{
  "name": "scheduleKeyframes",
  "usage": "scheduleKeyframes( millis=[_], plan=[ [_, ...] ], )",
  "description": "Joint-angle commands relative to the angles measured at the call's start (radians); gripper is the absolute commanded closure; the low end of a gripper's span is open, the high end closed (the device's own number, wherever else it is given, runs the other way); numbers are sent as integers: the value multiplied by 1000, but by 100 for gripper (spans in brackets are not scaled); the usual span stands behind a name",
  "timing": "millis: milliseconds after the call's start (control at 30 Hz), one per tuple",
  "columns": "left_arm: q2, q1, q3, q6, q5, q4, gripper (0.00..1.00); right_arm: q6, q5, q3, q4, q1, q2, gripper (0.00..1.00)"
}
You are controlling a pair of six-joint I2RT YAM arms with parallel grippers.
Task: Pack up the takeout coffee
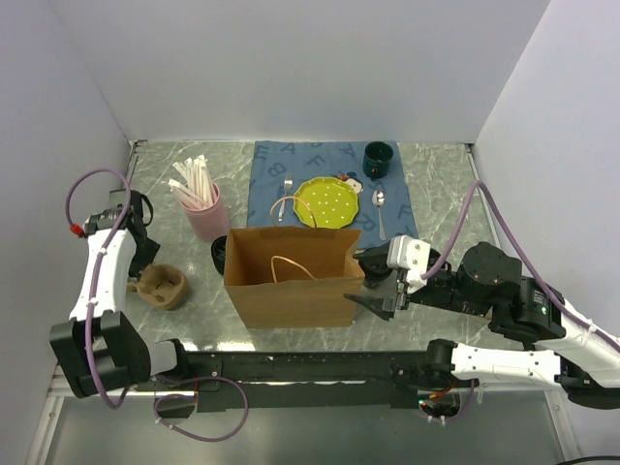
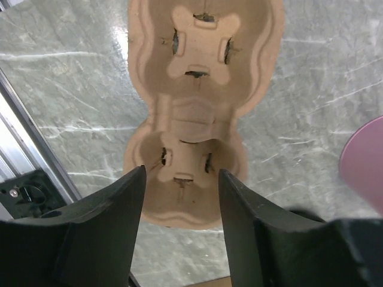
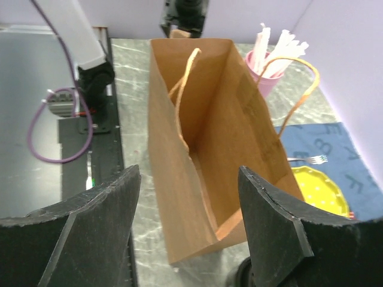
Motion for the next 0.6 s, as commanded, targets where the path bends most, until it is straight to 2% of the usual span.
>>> scheduleKeyframes(
  millis=[0, 133, 567],
  plan=[
    [-73, 8, -54, 54, -36, 53, 42, -66, 49, -37, 91, 5, -30, 27],
    [-21, 17, -82, 113, 22, 116, 44, -87, 47, -36, 79, 5, -25, 26],
    [54, 70, -108, 159, -2, 182, 40, -127, 24, -42, 70, 2, -13, 26]
  ],
)
